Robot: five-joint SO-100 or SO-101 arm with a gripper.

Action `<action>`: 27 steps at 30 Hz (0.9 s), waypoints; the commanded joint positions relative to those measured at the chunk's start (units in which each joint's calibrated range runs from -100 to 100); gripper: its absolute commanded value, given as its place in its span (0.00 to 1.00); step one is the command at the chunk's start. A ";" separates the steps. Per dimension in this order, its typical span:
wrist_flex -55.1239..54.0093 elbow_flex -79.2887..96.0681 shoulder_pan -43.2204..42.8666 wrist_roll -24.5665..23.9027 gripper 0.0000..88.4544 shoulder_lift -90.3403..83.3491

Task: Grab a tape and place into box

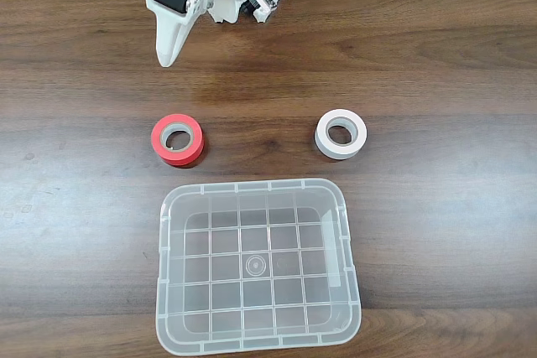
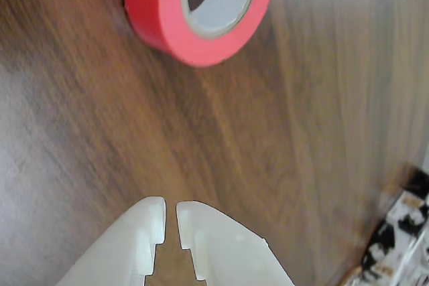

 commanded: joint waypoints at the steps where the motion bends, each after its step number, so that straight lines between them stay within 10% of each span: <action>1: 0.21 -15.59 -2.28 -1.51 0.01 16.02; 27: 4.92 -69.99 -3.09 5.08 0.01 84.41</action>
